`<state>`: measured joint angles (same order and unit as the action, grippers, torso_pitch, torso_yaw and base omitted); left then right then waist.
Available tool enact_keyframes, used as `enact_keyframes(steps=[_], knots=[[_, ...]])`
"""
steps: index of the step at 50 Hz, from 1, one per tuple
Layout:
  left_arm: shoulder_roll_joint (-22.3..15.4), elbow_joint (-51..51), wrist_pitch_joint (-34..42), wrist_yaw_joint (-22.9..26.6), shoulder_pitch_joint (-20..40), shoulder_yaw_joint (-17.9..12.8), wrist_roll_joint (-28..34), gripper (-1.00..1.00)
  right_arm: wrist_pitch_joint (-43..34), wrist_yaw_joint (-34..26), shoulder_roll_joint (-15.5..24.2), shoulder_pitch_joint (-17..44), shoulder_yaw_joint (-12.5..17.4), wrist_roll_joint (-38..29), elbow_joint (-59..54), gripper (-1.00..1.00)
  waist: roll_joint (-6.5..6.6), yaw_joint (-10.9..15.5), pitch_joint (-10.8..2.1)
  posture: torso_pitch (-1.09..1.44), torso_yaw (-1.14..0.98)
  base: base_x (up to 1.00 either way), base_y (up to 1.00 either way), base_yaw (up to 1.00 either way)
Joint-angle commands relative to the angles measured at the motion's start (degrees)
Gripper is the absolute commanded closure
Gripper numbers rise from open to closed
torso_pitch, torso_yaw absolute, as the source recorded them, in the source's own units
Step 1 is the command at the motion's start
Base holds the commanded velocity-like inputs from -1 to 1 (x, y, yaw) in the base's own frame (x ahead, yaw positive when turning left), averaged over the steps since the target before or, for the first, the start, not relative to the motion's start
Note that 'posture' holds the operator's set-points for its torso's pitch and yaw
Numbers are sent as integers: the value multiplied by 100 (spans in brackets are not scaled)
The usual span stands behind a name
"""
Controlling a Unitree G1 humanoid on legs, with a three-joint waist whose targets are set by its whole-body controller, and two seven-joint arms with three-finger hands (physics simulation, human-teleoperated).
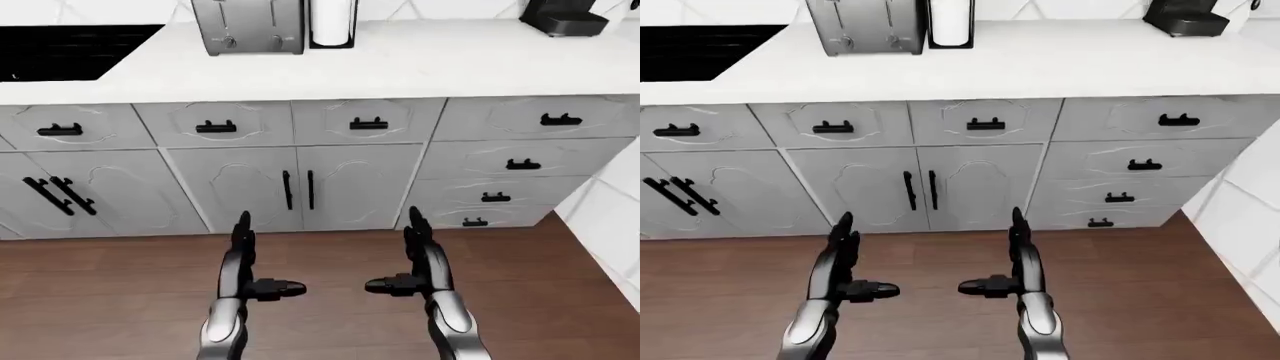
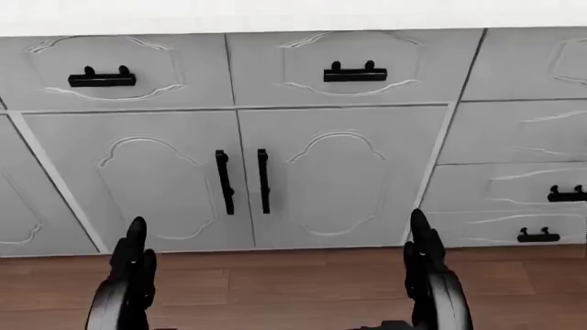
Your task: Push down the lever of the toaster to turn it on.
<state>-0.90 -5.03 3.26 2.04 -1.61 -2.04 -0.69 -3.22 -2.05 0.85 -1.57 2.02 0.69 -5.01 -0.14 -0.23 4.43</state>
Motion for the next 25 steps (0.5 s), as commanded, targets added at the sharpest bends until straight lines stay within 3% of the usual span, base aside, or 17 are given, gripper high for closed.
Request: enact_keyframes(steps=[1, 3, 4, 5, 7, 8, 16, 17, 19, 25], knots=[[-24, 518, -425, 4, 105, -98, -124, -100, 277, -34, 4, 71, -35, 29, 658, -100, -45, -12, -5, 0, 0, 0, 0, 0], [-27, 457, -499, 10, 93, -112, -148, -100, 295, -36, 2, 48, -42, 8, 652, -100, -10, 50, -351, 0, 0, 0, 0, 0], [-28, 495, -454, 8, 94, -97, -142, -100, 284, -28, 1, 56, -27, 19, 650, -100, -9, 50, -293, 0, 0, 0, 0, 0], [-31, 442, -490, 19, 102, -98, -147, -100, 288, -14, 0, 58, -19, 17, 656, -100, -32, 41, -93, 0, 0, 0, 0, 0], [-31, 446, -510, 28, 77, -98, -152, -100, 263, -15, -11, 33, -32, 24, 703, -100, -37, 43, -398, 0, 0, 0, 0, 0], [-30, 519, -445, 20, 63, -89, -147, -100, 188, -19, -20, 1, -51, 35, 817, -100, -37, 47, -427, 0, 0, 0, 0, 0], [-30, 542, -386, 45, 67, -77, -142, -100, 220, -5, 3, 31, -23, 16, 754, -100, -22, 50, -458, 0, 0, 0, 0, 0], [-34, 459, -442, 49, 90, -89, -144, -100, 215, -6, 4, 23, -31, 1, 763, -100, 9, 40, -565, 0, 0, 0, 5, 0], [-33, 441, -477, 60, 66, -84, -143, -100, 193, -5, 1, 32, -31, -3, 770, -100, 6, 32, -455, 0, 0, 0, 10, 0], [-33, 495, -428, 52, 48, -77, -122, -100, 173, 1, -1, 3, -45, -39, 816, -100, 140, 9, -420, 0, 0, 0, 12, 0]])
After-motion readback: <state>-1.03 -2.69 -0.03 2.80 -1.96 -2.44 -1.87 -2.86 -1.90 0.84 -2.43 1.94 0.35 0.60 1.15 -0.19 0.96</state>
